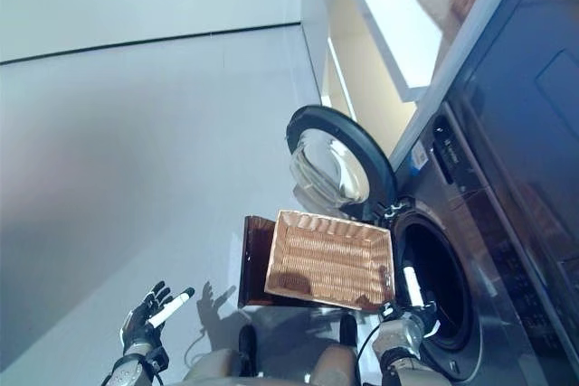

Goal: Pick up the clothes and place them into the washing machine

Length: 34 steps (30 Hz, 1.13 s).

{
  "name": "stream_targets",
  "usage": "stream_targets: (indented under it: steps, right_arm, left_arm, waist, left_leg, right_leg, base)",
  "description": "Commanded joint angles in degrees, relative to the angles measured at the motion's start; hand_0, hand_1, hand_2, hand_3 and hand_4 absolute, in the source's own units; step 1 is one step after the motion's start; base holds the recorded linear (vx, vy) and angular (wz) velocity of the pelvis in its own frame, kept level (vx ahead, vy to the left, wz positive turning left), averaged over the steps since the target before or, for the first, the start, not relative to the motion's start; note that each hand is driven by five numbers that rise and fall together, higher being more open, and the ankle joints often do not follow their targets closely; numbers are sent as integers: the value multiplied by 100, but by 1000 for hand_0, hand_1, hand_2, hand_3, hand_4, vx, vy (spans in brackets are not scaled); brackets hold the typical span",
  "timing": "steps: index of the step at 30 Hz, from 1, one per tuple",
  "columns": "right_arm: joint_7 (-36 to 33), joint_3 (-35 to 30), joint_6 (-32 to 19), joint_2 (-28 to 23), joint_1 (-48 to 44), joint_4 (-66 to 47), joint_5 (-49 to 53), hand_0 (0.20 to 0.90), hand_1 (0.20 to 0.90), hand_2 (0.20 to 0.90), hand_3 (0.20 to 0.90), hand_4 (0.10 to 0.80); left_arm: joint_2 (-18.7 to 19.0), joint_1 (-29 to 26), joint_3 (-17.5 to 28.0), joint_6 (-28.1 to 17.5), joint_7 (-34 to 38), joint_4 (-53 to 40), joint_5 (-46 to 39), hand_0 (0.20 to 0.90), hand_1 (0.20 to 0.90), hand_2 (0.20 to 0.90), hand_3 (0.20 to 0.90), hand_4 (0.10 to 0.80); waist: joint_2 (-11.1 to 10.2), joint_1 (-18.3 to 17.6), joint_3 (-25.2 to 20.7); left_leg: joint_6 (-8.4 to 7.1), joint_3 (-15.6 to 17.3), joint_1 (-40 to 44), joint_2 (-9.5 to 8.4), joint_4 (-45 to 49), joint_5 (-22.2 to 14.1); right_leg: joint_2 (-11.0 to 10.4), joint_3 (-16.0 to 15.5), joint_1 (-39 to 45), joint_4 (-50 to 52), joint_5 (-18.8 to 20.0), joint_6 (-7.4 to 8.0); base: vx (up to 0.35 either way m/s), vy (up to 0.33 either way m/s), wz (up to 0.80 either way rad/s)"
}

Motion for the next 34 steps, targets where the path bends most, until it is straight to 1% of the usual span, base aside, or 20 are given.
stream_targets:
  steps: [1,5,8,13,17,25,26,27,29,32,34]
  right_arm:
    - [185,133,-102,-131,75,-335,-623,900,900,900,900,800]
    - [147,463,50,-118,300,-348,-1415,900,900,900,900,800]
    - [233,693,125,-82,521,-640,-1791,900,900,900,900,800]
    - [68,1194,248,-245,776,-889,-3034,900,900,900,900,800]
    - [-87,1417,440,-337,785,-515,-3830,900,900,900,900,800]
    - [-342,1498,494,-300,822,-247,-4306,900,900,900,900,800]
    - [-329,1573,501,-283,814,-210,-4363,900,900,900,900,800]
    - [-291,1818,555,-273,826,-269,-4688,900,900,900,900,800]
    - [-318,2066,587,-314,829,-420,-5064,900,900,900,900,800]
    - [-303,2136,603,-326,857,-453,-5179,900,900,900,900,800]
    - [-280,2092,597,-292,861,-427,-5054,900,900,900,900,800]
  left_arm:
    - [168,37,345,-285,125,1,85,900,900,900,900,800]
    - [121,-47,366,-251,183,347,186,900,900,900,900,800]
    - [122,-118,357,-238,251,536,262,900,900,900,900,800]
    - [52,-148,262,-229,275,677,396,900,900,900,900,800]
    - [-14,-195,159,-186,298,762,586,900,900,900,900,800]
    - [-99,-153,67,-167,295,575,651,900,900,900,900,800]
    - [-120,-164,23,-153,316,575,693,900,900,900,900,800]
    - [-123,-189,-35,-135,325,614,781,900,900,900,900,800]
    - [-125,-214,-91,-109,328,639,865,900,900,900,900,800]
    - [-145,-198,-109,-95,313,635,884,900,900,900,900,800]
    - [-168,-189,-124,-82,312,644,876,900,900,900,900,800]
  waist:
    - [20,55,-262]
    - [-28,35,-497]
    - [-85,-5,-634]
    - [-136,-46,-819]
    - [-171,-37,-951]
    - [-183,-65,-1042]
    - [-175,-64,-1049]
    - [-181,-63,-1071]
    - [-190,-66,-1077]
    - [-189,-62,-1095]
    - [-188,-63,-1127]
  left_leg:
    - [-463,-216,32,382,-556,584]
    - [-478,-150,335,396,-881,647]
    - [-490,-110,478,430,-1038,693]
    - [-500,-59,624,457,-1135,704]
    - [-503,-33,717,492,-1143,681]
    - [-498,-32,826,543,-1111,642]
    - [-498,-41,843,552,-1108,639]
    - [-504,-34,871,566,-1102,631]
    - [-508,-39,898,587,-1093,626]
    - [-511,-18,930,596,-1090,603]
    - [-505,-1,937,612,-1050,580]
  right_leg:
    - [-121,-257,15,-52,496,65]
    - [-59,-310,192,-179,505,93]
    - [-5,-335,271,-207,489,106]
    - [83,-331,399,-333,498,95]
    - [126,-345,475,-377,490,84]
    - [195,-305,577,-369,453,57]
    - [210,-294,592,-370,440,49]
    - [234,-297,626,-379,425,34]
    - [260,-294,652,-392,412,19]
    - [288,-286,673,-429,402,15]
    - [306,-273,681,-435,388,6]
  base:
    - [99,-1,-3]
    - [71,-4,-7]
    - [45,-23,-8]
    - [36,-13,-7]
    - [21,-13,-5]
    - [11,-9,-2]
    - [0,0,0]
    - [0,0,0]
    - [6,-20,-6]
    - [9,-15,-9]
    - [8,-8,-3]
